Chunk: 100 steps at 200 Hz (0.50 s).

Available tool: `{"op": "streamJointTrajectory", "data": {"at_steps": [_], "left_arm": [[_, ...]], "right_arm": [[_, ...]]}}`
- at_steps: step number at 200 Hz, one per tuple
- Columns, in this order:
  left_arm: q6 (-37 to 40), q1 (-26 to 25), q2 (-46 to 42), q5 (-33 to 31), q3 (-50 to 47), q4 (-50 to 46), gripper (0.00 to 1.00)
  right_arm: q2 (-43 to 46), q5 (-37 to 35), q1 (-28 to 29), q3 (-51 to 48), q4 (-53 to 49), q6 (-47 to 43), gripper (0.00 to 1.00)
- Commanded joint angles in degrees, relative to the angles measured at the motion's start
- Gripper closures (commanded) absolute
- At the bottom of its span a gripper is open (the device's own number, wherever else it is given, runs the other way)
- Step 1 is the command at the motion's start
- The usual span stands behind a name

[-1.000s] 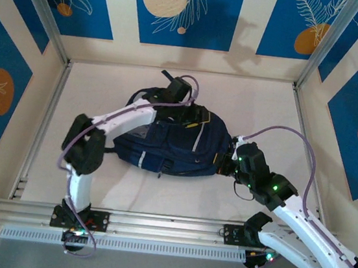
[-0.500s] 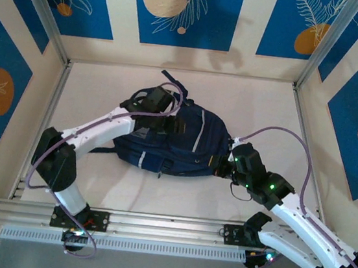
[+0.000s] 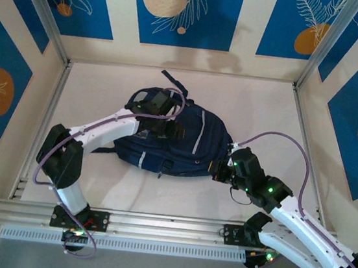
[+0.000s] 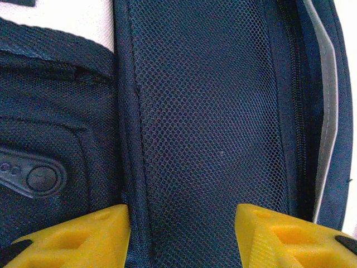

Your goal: Pack the student bag

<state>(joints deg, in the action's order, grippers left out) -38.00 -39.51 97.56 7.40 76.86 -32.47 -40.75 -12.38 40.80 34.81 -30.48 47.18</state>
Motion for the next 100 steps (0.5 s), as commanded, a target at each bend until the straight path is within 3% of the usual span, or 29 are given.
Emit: {"op": "streamJointTrajectory", "data": {"at_steps": [1,22,41,59,85,100], "left_arm": [[-1.0,0.2,2.7,-5.6,0.7,-4.2,0.43],[-2.5,-0.2,4.2,-6.4,2.0,-5.2,0.45],[-3.6,-0.7,5.3,-5.8,2.5,-4.9,0.54],[-4.4,-0.9,5.9,-4.9,3.0,-4.4,0.69],[-5.8,-0.9,5.4,-4.1,3.9,-4.0,0.99],[-6.9,-0.8,4.6,-3.9,5.5,-5.0,1.00]], "right_arm": [[-0.8,2.6,0.9,0.6,1.8,0.3,0.89],[-2.1,2.4,2.7,1.2,2.5,0.1,0.89],[-3.0,1.8,4.6,1.4,3.6,0.7,0.89],[-4.1,1.2,6.3,1.5,4.8,0.8,0.89],[-6.1,0.7,8.9,1.6,6.3,0.7,0.89],[-6.7,-0.6,10.9,1.3,7.8,0.2,0.88]]}}
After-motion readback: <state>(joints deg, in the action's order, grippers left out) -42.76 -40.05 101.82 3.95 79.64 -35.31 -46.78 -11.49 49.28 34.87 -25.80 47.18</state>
